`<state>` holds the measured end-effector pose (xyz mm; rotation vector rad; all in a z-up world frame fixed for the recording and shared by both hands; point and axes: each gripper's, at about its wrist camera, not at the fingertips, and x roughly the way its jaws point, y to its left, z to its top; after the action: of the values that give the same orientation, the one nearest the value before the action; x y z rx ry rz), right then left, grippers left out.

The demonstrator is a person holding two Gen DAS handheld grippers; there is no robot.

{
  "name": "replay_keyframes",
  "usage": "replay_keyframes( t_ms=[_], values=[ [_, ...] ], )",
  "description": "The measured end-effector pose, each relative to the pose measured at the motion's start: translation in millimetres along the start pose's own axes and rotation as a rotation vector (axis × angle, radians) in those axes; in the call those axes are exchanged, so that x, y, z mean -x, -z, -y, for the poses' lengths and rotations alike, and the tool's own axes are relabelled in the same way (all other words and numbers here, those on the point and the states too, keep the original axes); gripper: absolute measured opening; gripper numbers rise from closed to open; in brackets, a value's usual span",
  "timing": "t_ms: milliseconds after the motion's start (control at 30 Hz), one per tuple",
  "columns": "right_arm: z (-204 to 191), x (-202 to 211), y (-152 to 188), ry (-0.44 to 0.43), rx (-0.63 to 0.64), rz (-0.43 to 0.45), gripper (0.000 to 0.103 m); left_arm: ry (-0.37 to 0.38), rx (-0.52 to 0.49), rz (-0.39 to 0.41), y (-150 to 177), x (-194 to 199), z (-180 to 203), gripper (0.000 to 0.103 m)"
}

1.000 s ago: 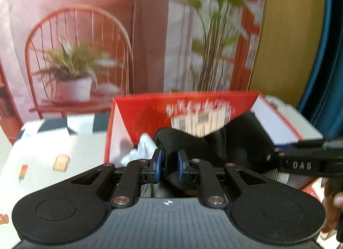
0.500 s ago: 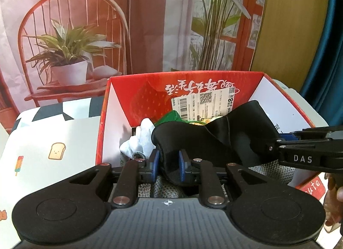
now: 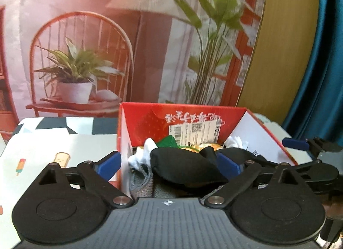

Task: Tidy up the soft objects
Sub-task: 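Lower the eye mask into the box and open both grippers, then move both grippers down to the black-and-white knit glove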

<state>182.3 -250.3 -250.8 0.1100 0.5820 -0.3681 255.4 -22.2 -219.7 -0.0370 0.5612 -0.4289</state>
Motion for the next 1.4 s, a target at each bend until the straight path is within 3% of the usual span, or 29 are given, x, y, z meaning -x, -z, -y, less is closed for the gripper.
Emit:
replay_keyframes(
  t_ms=[267, 500, 833, 967, 1033, 1100, 1400],
  values=[
    [2.1, 47.4, 30.0, -0.019, -0.062, 0.154, 0.103, -0.044, 0.016, 0.060, 37.9, 48.3, -17.4, 0.103],
    [5.6, 82.5, 64.2, -0.057, -0.115, 0.238, 0.103, -0.068, 0.005, -0.019, 81.7, 56.6, -31.0, 0.100],
    [-9.6, 77.4, 100.6, -0.117, -0.106, 0.126, 0.103, -0.052, 0.115, -0.120, 113.3, 17.3, -49.7, 0.080],
    [-12.9, 67.7, 110.2, -0.116, -0.116, 0.064, 0.103, -0.026, 0.145, -0.163, 119.8, -1.2, -53.5, 0.054],
    [-11.2, 63.1, 114.8, -0.118, -0.131, 0.041, 0.103, -0.018, 0.161, -0.173, 123.8, -6.9, -54.2, 0.049],
    [-9.7, 58.6, 118.8, -0.124, -0.139, 0.022, 0.102, -0.001, 0.168, -0.178, 124.8, -11.0, -52.7, 0.035],
    [-3.5, 40.2, 130.2, -0.197, -0.198, -0.074, 0.082, 0.085, 0.082, -0.204, 130.1, -15.1, -22.9, 0.034]
  ],
)
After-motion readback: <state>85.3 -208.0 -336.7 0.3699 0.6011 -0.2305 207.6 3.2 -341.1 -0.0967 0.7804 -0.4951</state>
